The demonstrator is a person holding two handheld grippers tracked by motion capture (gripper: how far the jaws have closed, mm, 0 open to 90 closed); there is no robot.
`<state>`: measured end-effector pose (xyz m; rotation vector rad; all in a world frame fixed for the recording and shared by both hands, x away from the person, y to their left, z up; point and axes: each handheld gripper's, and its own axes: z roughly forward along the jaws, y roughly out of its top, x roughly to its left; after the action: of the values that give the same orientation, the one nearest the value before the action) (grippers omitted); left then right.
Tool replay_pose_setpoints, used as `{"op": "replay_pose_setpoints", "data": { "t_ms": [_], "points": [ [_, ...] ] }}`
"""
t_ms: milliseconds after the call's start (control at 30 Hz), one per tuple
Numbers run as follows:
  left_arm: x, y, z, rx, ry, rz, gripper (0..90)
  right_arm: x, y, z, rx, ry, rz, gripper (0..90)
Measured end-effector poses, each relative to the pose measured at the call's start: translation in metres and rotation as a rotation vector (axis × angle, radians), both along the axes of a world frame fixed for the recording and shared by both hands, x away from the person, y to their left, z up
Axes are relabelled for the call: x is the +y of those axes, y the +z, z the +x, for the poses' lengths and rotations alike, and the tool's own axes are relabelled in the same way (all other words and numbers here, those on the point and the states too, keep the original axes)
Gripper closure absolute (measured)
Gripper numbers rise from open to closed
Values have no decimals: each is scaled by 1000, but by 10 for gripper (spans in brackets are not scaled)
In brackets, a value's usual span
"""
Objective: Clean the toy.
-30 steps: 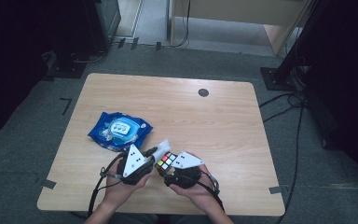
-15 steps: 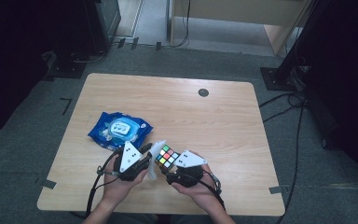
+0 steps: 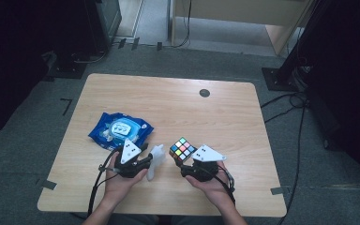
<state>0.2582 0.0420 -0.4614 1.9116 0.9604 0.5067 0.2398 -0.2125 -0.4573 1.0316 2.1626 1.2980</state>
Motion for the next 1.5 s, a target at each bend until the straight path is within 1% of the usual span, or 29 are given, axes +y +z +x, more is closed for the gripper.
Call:
{"op": "replay_pose_setpoints", "data": {
  "t_ms": [33, 67, 100, 167, 200, 233, 267, 300, 333, 367, 400, 433, 467, 500, 567, 600, 633, 700, 733, 800, 867, 933, 1033, 1167, 1233, 1333, 1367, 1433, 1500],
  "points": [
    [-1, 0, 1, 7, 20, 27, 403, 0, 0, 0, -2, 0, -1, 347],
    [-2, 0, 1, 18, 28, 40, 327, -1, 0, 0, -7, 0, -5, 346],
    [-1, 0, 1, 24, 28, 35, 327, -1, 0, 0, -7, 0, -5, 346],
    [2, 1, 2, 33, 22, 9, 280, -1, 1, 0, -8, -1, -6, 346],
    [3, 2, 2, 35, 28, 4, 267, -1, 1, 0, -8, -1, -7, 347],
    [5, 4, 2, 35, 41, 14, 247, -2, 1, 0, -7, -1, -6, 346],
    [5, 5, 2, 29, 46, 36, 237, -2, 1, 0, -7, -3, -6, 347],
    [5, 7, 1, 15, 49, 76, 229, -2, 1, 0, -7, -4, -5, 346],
    [4, 9, 0, -9, 52, 135, 224, -2, 1, 0, -7, -5, -5, 346],
    [3, 10, -2, -30, 47, 176, 223, -3, 1, 0, -7, -7, -4, 347],
    [3, 11, -3, -38, 27, 193, 224, -3, 1, 1, -6, -7, -3, 347],
    [3, 10, -3, -31, 12, 198, 225, -2, 0, 1, -5, -6, -3, 347],
    [4, 8, -1, -9, 9, 203, 227, -2, 0, 1, -6, -5, -5, 347],
    [3, 3, 2, 25, 13, 212, 230, -2, 0, 1, -4, -7, -5, 347],
    [2, -12, 8, 81, 10, 249, 230, 0, -1, 1, -1, -6, -6, 347],
    [2, -19, 10, 107, -1, 276, 230, 0, -1, 1, -3, -2, -8, 346],
    [1, -25, 11, 118, -9, 310, 230, 0, -1, 0, -4, -1, -10, 346],
    [1, -32, 10, 121, -21, 365, 230, 0, -1, 0, -4, -1, -9, 346],
    [2, -32, 10, 123, -33, 382, 230, 0, -1, 0, -3, -2, -8, 346],
    [6, -31, 9, 126, -53, 388, 236, -2, -2, 1, -5, -4, -5, 347],
    [12, -29, 10, 127, -59, 377, 236, -4, -2, 2, 1, -9, -4, 347],
    [19, -26, 11, 140, -68, 340, 236, -4, -3, 2, 3, -11, -2, 347],
    [30, -18, 12, 148, -90, 267, 236, -5, -2, 2, -1, -11, -2, 346],
    [40, -5, 11, 136, -107, 217, 235, -5, -2, 2, 0, -14, 1, 347],
    [45, 3, 10, 132, -116, 168, 235, -5, -1, 2, -1, -12, 1, 347],
    [50, 14, 8, 120, -126, 109, 235, -3, -1, 1, -3, -10, 3, 346],
    [50, 19, 7, 120, -131, 78, 235, -3, -1, 1, -1, -8, 4, 346],
    [48, 26, 4, 116, -156, 10, 236, -1, -1, 1, 2, -5, 7, 346],
    [41, 33, -1, 103, -180, -24, 235, 2, -2, 0, 2, 1, 6, 346]
  ]
}}
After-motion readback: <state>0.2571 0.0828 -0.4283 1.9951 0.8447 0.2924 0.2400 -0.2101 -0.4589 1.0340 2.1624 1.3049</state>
